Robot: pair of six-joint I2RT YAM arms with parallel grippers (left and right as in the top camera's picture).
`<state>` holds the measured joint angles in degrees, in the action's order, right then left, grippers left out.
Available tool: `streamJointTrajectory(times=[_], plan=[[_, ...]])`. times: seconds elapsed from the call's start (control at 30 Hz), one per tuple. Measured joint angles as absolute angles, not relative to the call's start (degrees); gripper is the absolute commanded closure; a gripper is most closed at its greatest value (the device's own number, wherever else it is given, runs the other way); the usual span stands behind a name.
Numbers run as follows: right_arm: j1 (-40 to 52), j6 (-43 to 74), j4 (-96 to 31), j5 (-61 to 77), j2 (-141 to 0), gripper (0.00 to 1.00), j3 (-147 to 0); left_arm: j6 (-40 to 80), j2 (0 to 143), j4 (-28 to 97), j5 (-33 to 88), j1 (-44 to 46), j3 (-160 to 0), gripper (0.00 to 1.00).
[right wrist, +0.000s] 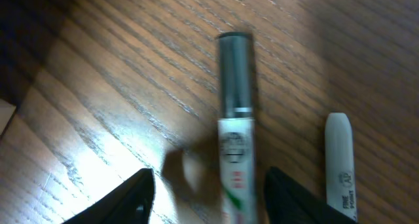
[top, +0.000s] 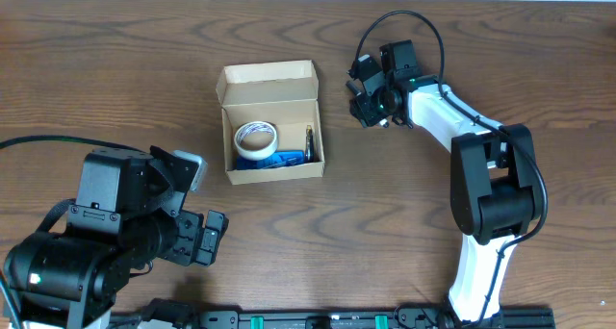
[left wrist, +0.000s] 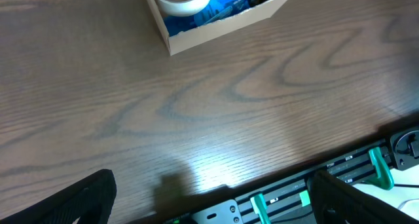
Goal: Pack container
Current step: 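Lower the right gripper onto the white TOYO marker and grasp it, then carry the white marker left and lower it into the box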
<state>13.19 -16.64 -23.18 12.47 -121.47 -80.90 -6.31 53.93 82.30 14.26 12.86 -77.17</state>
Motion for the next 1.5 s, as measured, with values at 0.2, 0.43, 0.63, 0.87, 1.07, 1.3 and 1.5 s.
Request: streamJointTrajectory(times=[0.2,0.43,0.63,0.87,1.07,1.3,1.5], plan=[[13.2,-16.7,-23.2,11.1,-121.5,0.5,-80.9,-6.3,53.9,82.3,14.3,12.9,-77.2,0.05],[13.2,-16.8,-23.1,10.5,-122.3,0.62,-80.9,-6.3,53.9,82.3,14.3,12.9,-77.2,0.05],[13.2,-17.0,-23.5,10.1,-122.3,0.77,-80.9,-6.3,53.9,82.3,14.3,12.9,-77.2,0.05],[13.2,-16.9,-23.7,10.3,-122.3,0.88,-80.9,-6.3,53.9,82.3,14.3,12.9,-77.2,0.05],[13.2,-16.9,-23.6,10.3,-122.3,0.99,-80.9,-6.3,53.9,82.3,14.3,12.9,-77.2,0.05],[13.4,-16.9,-27.2,10.0,-122.2,0.99,-82.5,-6.3,53.9,82.3,14.3,12.9,-77.2,0.05],[14.3,-16.8,-35.4,9.4,-119.6,0.99,-88.8,-6.3,53.9,82.3,14.3,12.9,-77.2,0.05]])
